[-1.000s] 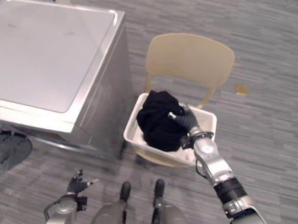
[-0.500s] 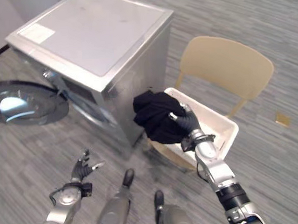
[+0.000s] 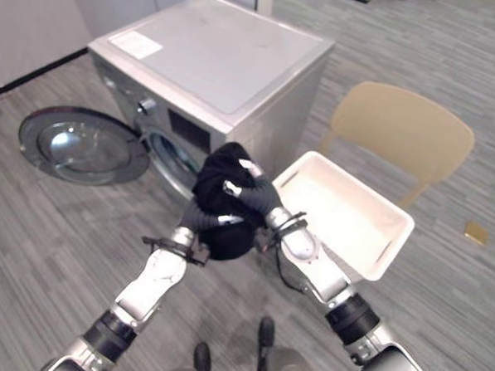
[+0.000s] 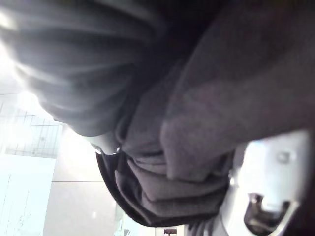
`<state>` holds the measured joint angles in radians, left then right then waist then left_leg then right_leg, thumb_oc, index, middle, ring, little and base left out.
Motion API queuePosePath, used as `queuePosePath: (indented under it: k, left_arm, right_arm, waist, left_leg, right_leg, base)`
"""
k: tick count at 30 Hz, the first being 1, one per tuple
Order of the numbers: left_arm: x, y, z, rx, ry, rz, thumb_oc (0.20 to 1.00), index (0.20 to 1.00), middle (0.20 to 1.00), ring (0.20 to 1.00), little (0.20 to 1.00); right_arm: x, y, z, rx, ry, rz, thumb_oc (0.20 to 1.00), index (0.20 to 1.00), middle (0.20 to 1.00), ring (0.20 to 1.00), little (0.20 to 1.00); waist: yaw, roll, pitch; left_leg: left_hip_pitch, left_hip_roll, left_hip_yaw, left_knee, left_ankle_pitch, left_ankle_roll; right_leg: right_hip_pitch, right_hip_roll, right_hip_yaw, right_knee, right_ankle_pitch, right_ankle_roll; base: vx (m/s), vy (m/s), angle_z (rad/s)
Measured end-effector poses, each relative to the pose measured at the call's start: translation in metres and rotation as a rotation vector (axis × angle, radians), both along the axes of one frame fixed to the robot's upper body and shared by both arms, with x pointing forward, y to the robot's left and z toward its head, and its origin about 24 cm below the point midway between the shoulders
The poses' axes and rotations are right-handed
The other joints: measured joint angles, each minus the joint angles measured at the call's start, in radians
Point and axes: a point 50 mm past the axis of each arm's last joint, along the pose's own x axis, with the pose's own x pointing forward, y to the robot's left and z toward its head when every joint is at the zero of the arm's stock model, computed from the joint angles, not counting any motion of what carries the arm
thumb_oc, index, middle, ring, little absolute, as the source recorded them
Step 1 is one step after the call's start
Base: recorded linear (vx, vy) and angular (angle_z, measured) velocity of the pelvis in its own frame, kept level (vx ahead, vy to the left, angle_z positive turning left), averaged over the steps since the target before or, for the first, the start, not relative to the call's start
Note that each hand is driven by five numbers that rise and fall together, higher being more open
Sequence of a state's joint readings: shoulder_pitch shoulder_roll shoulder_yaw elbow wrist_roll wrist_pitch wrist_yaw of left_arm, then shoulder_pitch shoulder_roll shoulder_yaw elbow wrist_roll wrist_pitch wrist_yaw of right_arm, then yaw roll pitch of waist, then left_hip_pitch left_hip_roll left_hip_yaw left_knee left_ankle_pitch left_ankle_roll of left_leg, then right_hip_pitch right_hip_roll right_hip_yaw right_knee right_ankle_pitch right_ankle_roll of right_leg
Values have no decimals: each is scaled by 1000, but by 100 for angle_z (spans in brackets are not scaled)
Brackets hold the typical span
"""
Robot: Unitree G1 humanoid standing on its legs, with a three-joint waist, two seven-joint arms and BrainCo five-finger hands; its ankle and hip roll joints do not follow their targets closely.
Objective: Grab the laundry basket,head to the washer,open it,put in the laundry and shut it.
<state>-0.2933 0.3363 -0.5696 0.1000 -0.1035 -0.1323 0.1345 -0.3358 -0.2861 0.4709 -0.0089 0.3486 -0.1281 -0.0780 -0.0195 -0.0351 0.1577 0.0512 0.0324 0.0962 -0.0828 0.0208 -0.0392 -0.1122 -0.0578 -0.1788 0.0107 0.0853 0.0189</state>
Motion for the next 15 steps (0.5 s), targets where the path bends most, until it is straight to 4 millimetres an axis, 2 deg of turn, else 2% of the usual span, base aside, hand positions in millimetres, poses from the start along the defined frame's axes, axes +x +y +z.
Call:
queuePosePath:
  k: [1,2,4,5,10,12,15]
  left_arm:
    - [4,1,0,13,-4,18,812,812,812,812,812]
    - [8,1,-2,29,-2,22,200,200,200,200,200]
    - [9,3,-4,55,-2,28,200,200,200,200,200]
    - [10,4,-5,68,-3,29,200,200,200,200,200]
    - [7,16,-16,106,30,69,200,200,200,200,200]
    - [5,20,-22,96,55,94,200,200,200,200,200]
    - [-6,37,-41,93,136,160,200,200,200,200,200]
  right_arm:
    - [3,9,-1,32,27,19,200,200,200,200,200]
    - [5,12,-2,40,43,29,357,357,357,357,357]
    - [6,14,-4,47,63,40,551,551,551,551,551]
    - [6,14,-5,53,75,42,1000,1000,1000,1000,1000]
    - [3,12,-12,17,102,75,1000,1000,1000,1000,1000]
    - [1,12,-16,10,117,90,1000,1000,1000,1000,1000]
    - [-10,8,-35,-1,182,113,1000,1000,1000,1000,1000]
  waist:
    - [2,0,-1]
    - [4,-1,-2]
    - [4,-4,-6]
    - [5,-3,-8]
    - [2,1,-54]
    - [2,1,-54]
    - [0,4,-63]
  left_leg:
    - [0,-9,2,0,3,4]
    - [0,-12,3,0,4,6]
    - [1,-16,4,0,4,6]
    - [3,-15,5,0,4,6]
    - [10,-3,8,0,4,6]
    - [23,3,8,0,4,6]
    - [26,12,7,-1,3,6]
  right_leg:
    - [0,-9,5,-2,6,8]
    - [0,-11,7,-3,8,11]
    - [6,-11,10,-19,18,13]
    - [13,-9,11,-28,21,16]
    - [40,9,16,-78,42,5]
    - [59,12,17,-90,45,4]
    - [62,24,17,-90,44,4]
  base:
    - [-15,78,-8]
    - [-7,54,-5]
    - [-10,44,-4]
    - [-2,44,-5]
    - [10,18,-4]
    - [0,0,0]
    - [-2,0,-1]
